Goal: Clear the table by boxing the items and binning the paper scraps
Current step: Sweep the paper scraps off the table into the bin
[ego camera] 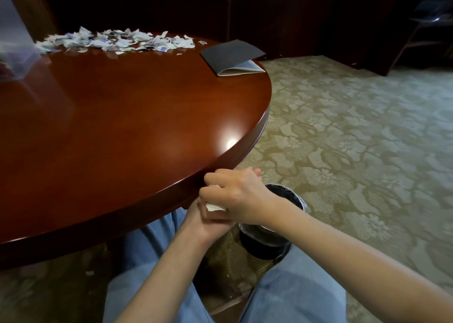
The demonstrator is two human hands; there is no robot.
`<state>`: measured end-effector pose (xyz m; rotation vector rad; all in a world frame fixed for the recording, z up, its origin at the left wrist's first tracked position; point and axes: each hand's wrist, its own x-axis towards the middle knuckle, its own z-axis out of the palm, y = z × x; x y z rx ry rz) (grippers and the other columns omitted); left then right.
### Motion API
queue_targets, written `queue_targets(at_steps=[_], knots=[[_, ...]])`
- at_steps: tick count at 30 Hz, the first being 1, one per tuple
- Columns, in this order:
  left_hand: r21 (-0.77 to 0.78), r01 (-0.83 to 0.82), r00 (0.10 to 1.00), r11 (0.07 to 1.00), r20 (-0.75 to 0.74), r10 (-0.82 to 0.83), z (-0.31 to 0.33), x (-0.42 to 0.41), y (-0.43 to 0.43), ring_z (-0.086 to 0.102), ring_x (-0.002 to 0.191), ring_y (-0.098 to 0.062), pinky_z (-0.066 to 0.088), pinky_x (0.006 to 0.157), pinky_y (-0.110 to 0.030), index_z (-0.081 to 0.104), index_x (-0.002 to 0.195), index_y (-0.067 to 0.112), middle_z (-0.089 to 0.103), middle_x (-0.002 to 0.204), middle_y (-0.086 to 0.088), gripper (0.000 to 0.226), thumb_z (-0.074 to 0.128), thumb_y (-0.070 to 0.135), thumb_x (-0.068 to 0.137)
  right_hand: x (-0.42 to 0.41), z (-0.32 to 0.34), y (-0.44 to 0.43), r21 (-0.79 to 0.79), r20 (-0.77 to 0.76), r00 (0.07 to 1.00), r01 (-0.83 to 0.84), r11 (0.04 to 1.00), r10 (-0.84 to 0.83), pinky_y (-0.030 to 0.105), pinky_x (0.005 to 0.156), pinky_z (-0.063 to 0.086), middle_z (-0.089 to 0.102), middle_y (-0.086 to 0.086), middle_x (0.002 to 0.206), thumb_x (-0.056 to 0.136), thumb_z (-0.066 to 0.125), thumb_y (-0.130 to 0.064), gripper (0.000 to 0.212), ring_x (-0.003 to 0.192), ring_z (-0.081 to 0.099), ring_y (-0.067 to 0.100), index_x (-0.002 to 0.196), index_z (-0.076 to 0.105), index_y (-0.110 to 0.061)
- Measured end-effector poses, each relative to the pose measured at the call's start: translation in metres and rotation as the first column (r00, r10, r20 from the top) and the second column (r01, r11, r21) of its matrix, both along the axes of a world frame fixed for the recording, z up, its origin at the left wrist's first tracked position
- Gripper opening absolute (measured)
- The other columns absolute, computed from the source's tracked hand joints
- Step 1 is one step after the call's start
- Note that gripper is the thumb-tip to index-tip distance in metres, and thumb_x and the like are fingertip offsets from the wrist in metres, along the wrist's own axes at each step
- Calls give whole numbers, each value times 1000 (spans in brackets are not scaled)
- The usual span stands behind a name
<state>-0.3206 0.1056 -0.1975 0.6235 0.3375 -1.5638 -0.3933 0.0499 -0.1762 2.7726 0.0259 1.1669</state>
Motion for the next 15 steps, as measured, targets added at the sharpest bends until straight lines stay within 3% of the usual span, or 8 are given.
queue_targets(at_steps=[2, 3, 4, 6, 8, 11, 13, 15], knots=[[-48, -17, 999, 999, -43, 15, -7, -3, -10, 49, 107, 8, 43, 92, -6, 53, 100, 5, 49, 97, 1, 23, 42, 1, 80, -10, 2, -6, 40, -21, 1000, 15, 999, -14, 20, 49, 16, 49, 4, 56, 72, 63, -14, 15, 45, 46, 18, 58, 62, -9], [-59, 5, 997, 998, -83, -10, -9, -6, -13, 40, 119, 8, 34, 102, -7, 51, 110, 12, 43, 104, 3, 34, 47, 5, 76, -13, 2, -9, 68, -32, 999, 21, 997, -19, 20, 49, 16, 49, 3, 57, 74, 58, -18, 18, 47, 46, 18, 59, 61, -10], [-84, 50, 996, 995, -67, -55, -9, -10, -19, 46, 117, 4, 41, 96, -9, 51, 107, 14, 48, 104, 3, 32, 50, 7, 75, -17, 2, -12, 98, -40, 999, 28, 995, -24, 20, 48, 17, 48, 3, 58, 75, 56, -20, 18, 48, 46, 17, 60, 60, -11], [-66, 93, 995, 993, 43, -90, -7, -15, -28, 66, 74, -10, 54, 56, -16, 54, 86, 6, 64, 78, -3, 11, 49, 5, 76, -25, 1, -21, 154, -40, 998, 46, 987, -40, 21, 46, 21, 47, 3, 58, 75, 57, -21, 18, 48, 44, 17, 59, 58, -11], [-128, 184, 983, 975, 11, -184, 7, -23, -35, 66, 53, -21, 52, 40, -24, 58, 78, 0, 62, 63, -12, 24, 67, -3, 56, -33, 1, -31, 192, -23, 996, 83, 978, -80, 21, 45, 23, 46, 2, 57, 76, 56, -21, 21, 48, 44, 16, 59, 57, -10], [-194, 245, 963, 950, -64, -262, -1, -30, -60, 67, 51, -23, 55, 43, -27, 62, 82, -2, 62, 69, -10, 54, 81, -15, 33, -43, -3, -48, 266, 29, 989, 134, 955, -147, 23, 36, 33, 45, 2, 55, 78, 54, -21, 24, 46, 44, 16, 57, 54, -10], [-151, 270, 960, 951, -28, -277, -4, -37, -77, 66, 52, -17, 55, 50, -23, 61, 81, 6, 60, 71, -4, 29, 74, 0, 55, -49, -10, -61, 303, 61, 975, 184, 935, -212, 26, 34, 35, 45, 1, 54, 78, 54, -21, 24, 48, 41, 13, 56, 52, -11], [-154, 245, 969, 957, 25, -244, -7, -46, -93, 65, 49, -16, 53, 50, -21, 65, 67, 5, 62, 62, -5, 11, 67, 2, 57, -55, -19, -76, 348, 61, 957, 245, 905, -283, 28, 35, 38, 48, 0, 54, 79, 52, -23, 25, 48, 43, 13, 57, 53, -11]])
